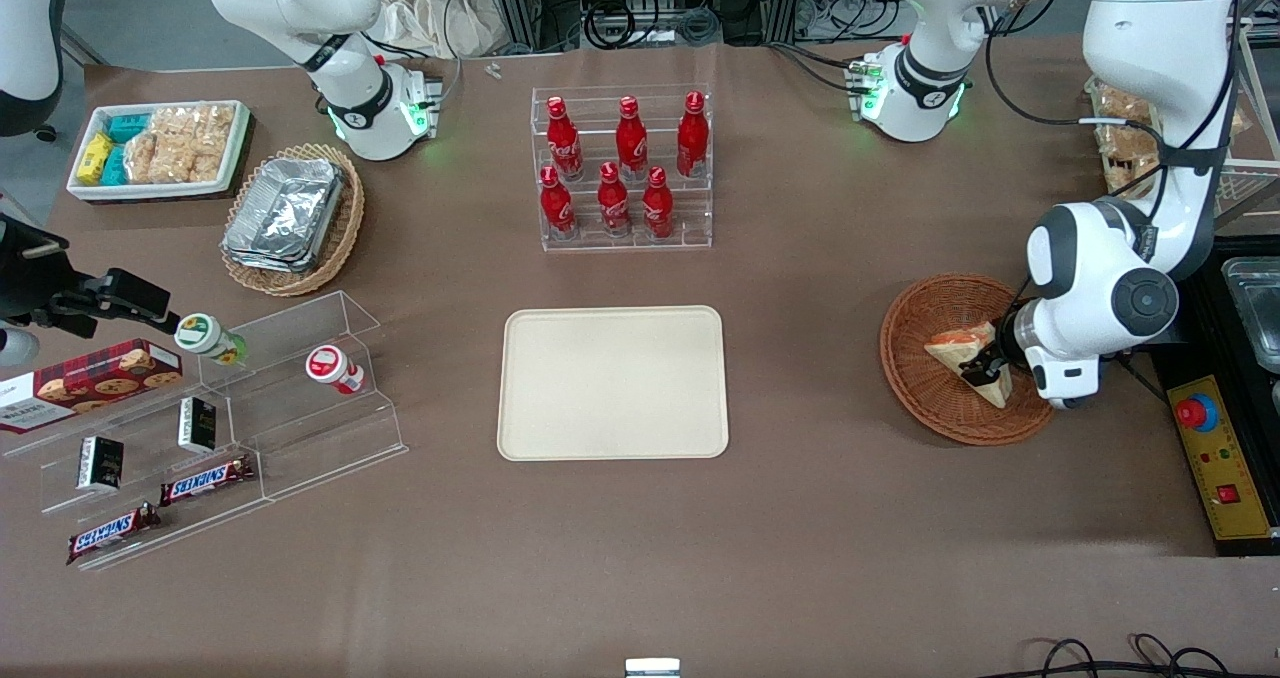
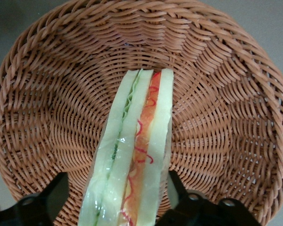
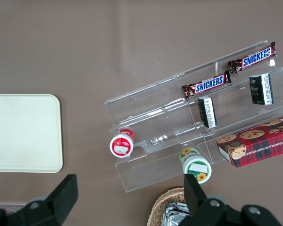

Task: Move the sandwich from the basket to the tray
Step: 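Close the left gripper on the sandwich and lift it from the basket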

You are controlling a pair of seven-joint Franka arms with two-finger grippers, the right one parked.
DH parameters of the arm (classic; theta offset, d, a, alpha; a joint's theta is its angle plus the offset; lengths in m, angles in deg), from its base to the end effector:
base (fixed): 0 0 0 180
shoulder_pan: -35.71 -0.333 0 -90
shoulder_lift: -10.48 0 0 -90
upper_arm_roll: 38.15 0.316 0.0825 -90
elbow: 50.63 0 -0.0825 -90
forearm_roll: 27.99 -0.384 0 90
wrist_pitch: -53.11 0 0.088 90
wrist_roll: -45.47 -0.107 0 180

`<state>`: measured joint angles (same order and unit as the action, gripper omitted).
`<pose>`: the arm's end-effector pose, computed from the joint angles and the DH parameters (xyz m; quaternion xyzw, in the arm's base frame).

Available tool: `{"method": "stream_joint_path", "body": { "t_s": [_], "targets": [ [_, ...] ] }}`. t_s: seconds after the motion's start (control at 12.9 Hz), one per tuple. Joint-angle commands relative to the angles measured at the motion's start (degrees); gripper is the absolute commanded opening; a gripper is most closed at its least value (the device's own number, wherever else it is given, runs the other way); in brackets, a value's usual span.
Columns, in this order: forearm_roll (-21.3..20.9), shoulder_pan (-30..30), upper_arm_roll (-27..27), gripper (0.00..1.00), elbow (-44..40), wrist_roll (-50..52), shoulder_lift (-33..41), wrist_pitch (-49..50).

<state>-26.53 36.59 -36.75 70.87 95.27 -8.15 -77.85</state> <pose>0.5584 0.0045 0.2446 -0.8985 -0.4317 0.0747 0.0288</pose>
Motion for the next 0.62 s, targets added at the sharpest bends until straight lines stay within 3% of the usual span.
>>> {"method": "stream_joint_path", "body": {
  "t_s": [0.0, 0.23, 0.54],
  "targets": [
    [0.2, -0.1, -0.2, 0.00, -1.5, 5.9, 0.4, -1.0],
    [0.0, -0.1, -0.3, 0.00, -5.0, 7.4, 1.9, 3.5],
    [-0.6, -0.1, -0.3, 0.00, -18.4, 5.3, 2.2, 20.7]
  ]
}}
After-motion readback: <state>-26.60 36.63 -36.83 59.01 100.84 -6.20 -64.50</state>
